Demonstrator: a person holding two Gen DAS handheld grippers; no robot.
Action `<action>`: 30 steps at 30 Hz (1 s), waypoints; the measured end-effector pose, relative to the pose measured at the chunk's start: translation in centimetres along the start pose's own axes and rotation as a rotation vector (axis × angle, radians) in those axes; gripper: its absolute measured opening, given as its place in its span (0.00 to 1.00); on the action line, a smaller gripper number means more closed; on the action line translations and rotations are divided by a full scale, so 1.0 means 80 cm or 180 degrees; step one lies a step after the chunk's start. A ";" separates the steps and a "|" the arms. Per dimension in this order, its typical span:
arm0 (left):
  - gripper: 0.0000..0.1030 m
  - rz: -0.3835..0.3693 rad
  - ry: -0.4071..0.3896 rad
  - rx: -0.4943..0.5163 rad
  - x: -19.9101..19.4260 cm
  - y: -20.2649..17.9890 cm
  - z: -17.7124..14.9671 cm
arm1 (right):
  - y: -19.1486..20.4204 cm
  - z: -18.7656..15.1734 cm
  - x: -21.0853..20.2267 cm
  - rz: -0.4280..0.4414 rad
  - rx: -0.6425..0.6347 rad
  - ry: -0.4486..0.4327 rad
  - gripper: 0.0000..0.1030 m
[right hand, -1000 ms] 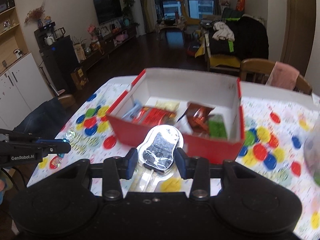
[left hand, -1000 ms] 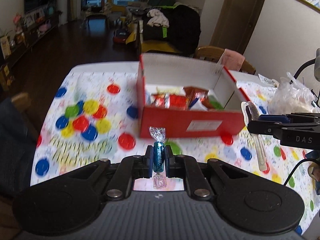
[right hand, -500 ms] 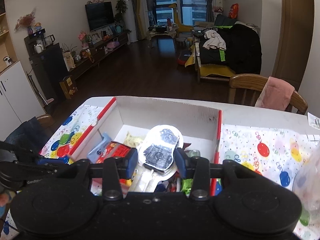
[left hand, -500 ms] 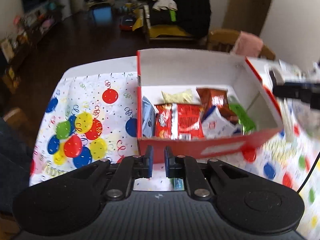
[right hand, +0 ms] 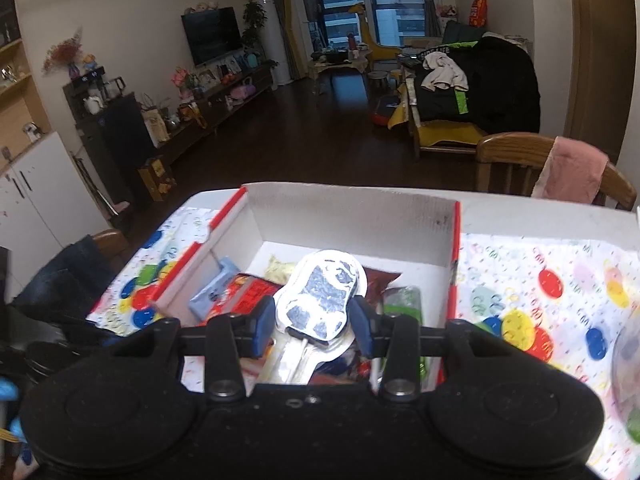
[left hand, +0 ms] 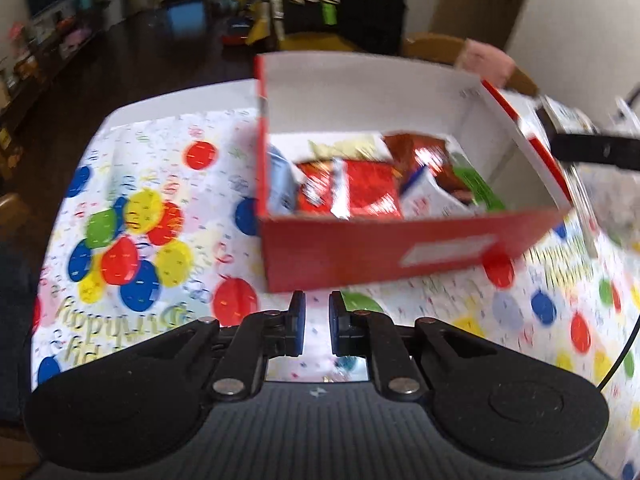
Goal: Organize snacks
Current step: 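Carry the blue candy and the lollipop over the red box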
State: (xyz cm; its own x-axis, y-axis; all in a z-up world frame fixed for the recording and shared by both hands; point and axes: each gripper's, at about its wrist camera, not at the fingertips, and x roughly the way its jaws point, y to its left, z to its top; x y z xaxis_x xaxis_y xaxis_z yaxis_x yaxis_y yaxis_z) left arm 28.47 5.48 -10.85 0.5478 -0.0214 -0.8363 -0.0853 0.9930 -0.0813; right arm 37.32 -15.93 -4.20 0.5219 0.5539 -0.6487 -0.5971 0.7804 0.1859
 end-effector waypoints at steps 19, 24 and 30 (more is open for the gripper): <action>0.26 -0.0052 0.0372 0.0564 0.067 -0.047 -0.032 | -0.007 -0.080 -0.023 0.0044 0.0359 0.0183 0.39; 0.16 -0.0020 0.0347 0.0528 0.070 -0.048 -0.033 | -0.009 -0.084 -0.024 0.0023 0.0379 0.0184 0.39; 0.12 -0.0089 0.0317 0.0316 0.062 -0.041 -0.036 | -0.007 -0.084 -0.023 0.0002 0.0393 0.0194 0.39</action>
State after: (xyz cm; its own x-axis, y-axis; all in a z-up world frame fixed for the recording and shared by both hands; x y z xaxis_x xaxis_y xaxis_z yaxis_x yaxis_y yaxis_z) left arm 29.07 1.75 -16.33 0.4630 -0.0558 -0.8846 0.0143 0.9984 -0.0555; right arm 32.60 -19.35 -8.03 0.4812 0.5387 -0.6916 -0.5159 0.8119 0.2734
